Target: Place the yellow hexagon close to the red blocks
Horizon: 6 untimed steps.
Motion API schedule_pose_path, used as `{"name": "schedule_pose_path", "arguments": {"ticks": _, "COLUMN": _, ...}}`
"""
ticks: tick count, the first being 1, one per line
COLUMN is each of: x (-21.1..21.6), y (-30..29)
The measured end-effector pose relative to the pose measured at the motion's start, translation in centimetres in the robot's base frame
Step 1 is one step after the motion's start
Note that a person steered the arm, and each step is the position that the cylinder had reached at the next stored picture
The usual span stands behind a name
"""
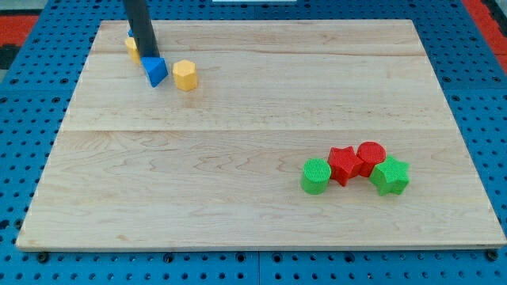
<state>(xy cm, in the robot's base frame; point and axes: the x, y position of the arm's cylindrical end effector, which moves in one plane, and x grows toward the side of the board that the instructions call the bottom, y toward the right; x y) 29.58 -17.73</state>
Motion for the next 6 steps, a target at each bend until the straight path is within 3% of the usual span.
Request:
{"name": "schedule_pose_path", "arguments": {"ticks": 1, "x": 1.3, "y": -0.3}}
{"name": "schedule_pose_path", "arguments": {"ticks": 3, "x": 4.5, "y": 8.6}}
{"name": "schedule_pose_path", "arguments": {"ticks": 4, "x": 6.1, "y": 10.1}}
{"name": "schedule_pose_path", "arguments": {"ticks": 6, "x": 3.7, "y": 12.2}}
